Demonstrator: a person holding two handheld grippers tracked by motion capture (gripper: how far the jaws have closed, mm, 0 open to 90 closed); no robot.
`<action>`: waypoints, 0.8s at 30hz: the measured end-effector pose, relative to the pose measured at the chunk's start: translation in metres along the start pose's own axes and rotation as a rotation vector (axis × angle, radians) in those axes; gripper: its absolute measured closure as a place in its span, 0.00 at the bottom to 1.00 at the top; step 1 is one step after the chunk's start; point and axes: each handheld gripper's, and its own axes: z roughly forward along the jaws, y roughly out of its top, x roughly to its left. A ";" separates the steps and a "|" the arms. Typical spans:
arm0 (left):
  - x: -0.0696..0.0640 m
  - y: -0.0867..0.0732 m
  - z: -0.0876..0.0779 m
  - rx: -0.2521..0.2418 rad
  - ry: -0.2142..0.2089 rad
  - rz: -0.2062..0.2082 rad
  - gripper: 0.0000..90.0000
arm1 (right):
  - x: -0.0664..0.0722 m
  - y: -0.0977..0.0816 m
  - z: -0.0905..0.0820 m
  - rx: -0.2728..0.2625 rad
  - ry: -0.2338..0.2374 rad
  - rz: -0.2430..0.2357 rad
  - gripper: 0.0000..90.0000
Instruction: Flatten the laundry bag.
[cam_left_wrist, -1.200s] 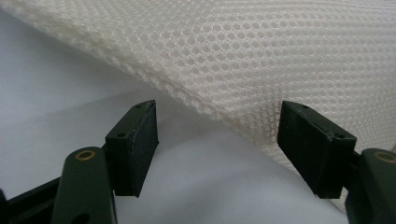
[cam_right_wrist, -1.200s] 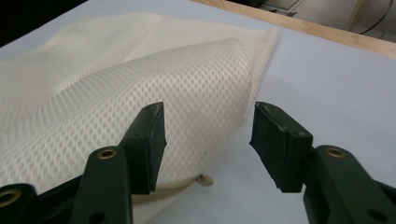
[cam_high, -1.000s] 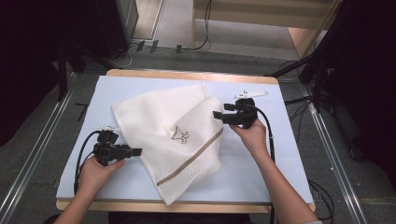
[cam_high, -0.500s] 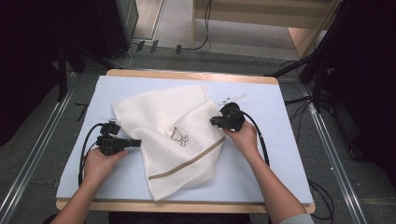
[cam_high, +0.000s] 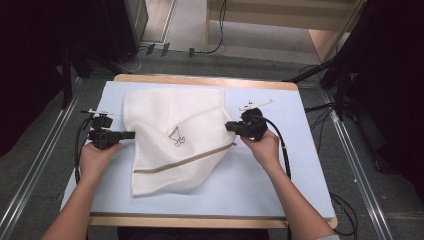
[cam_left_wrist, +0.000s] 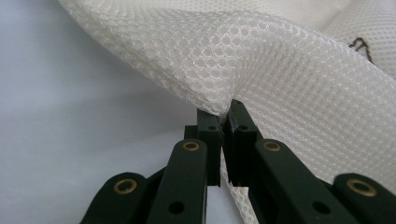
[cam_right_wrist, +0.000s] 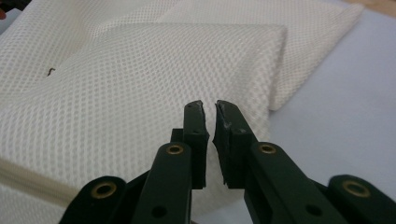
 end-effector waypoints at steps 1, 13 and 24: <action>0.006 0.003 0.000 0.000 0.023 -0.001 0.97 | 0.000 -0.001 -0.008 -0.025 -0.018 -0.005 0.98; 0.018 0.007 -0.009 -0.009 0.071 -0.011 0.96 | -0.019 -0.027 -0.002 0.022 -0.020 0.075 0.99; 0.030 0.005 -0.015 -0.020 0.057 -0.046 0.95 | 0.016 -0.052 0.003 0.078 0.009 0.025 0.79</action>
